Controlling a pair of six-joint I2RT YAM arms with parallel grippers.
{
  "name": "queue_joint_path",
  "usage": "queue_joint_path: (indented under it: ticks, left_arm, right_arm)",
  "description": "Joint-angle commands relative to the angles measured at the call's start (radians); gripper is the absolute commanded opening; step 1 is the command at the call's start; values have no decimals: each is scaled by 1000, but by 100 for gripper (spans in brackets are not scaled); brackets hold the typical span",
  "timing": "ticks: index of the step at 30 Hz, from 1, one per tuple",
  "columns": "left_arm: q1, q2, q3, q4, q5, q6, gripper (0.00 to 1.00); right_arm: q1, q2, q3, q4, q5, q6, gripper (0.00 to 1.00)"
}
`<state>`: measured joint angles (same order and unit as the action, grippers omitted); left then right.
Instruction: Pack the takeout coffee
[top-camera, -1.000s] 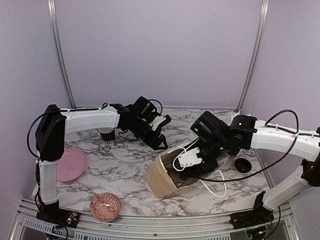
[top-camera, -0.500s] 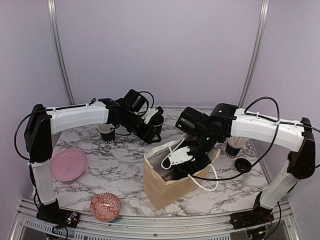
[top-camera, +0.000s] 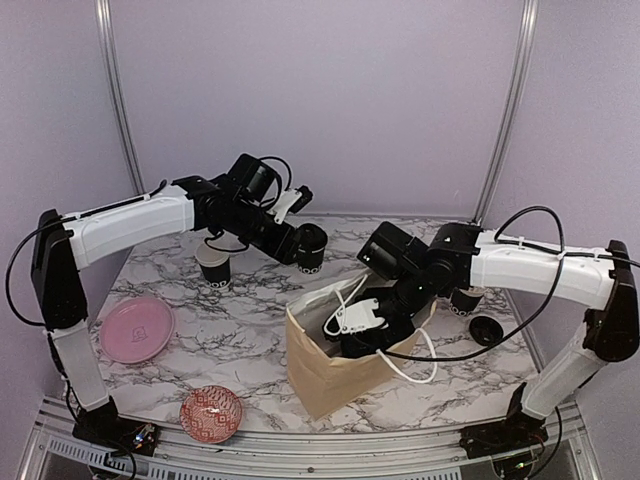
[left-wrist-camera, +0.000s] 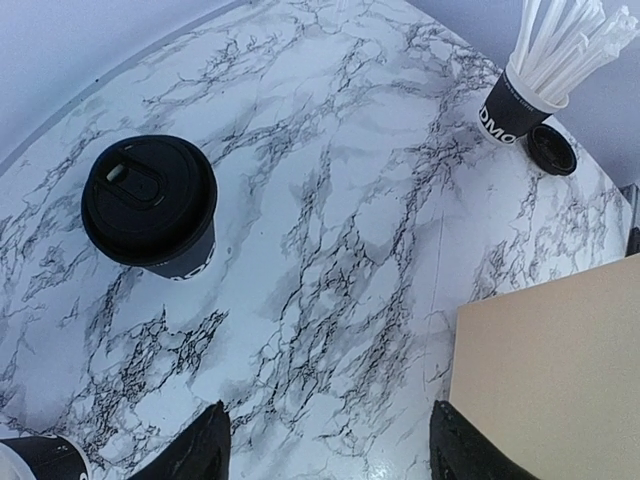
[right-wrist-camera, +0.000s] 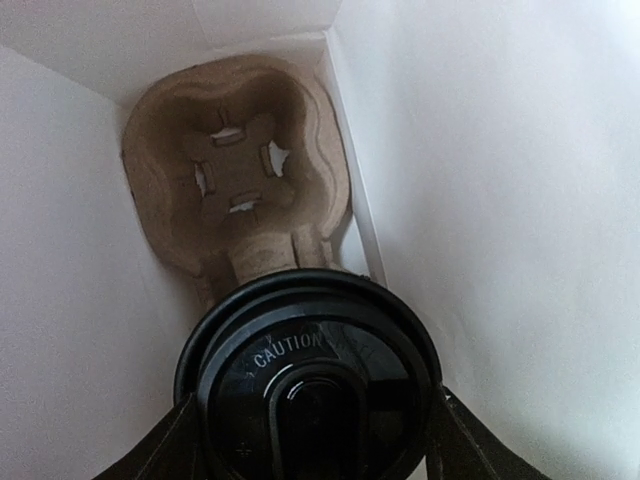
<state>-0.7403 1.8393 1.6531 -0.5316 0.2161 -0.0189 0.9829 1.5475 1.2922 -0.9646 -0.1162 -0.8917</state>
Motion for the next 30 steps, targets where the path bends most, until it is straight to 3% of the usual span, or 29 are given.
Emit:
queue_joint_path:
  ticks: [1, 8, 14, 19, 30]
  left_arm:
    - [5, -91, 66, -53, 23, -24, 69]
    - [-19, -228, 36, -66, 228, 14, 73]
    - [-57, -315, -5, -109, 297, 52, 76]
    - [-81, -312, -8, -144, 234, 68, 77]
    - [-84, -296, -3, -152, 141, 91, 77]
  right_arm:
    - [-7, 59, -129, 100, 90, 13, 32]
    - [-7, 62, -131, 132, 166, 79, 30]
    - [-7, 68, -58, 37, 68, 95, 35]
    - [-7, 80, 87, -114, -52, 83, 57]
    - [-61, 74, 206, -236, -99, 64, 96]
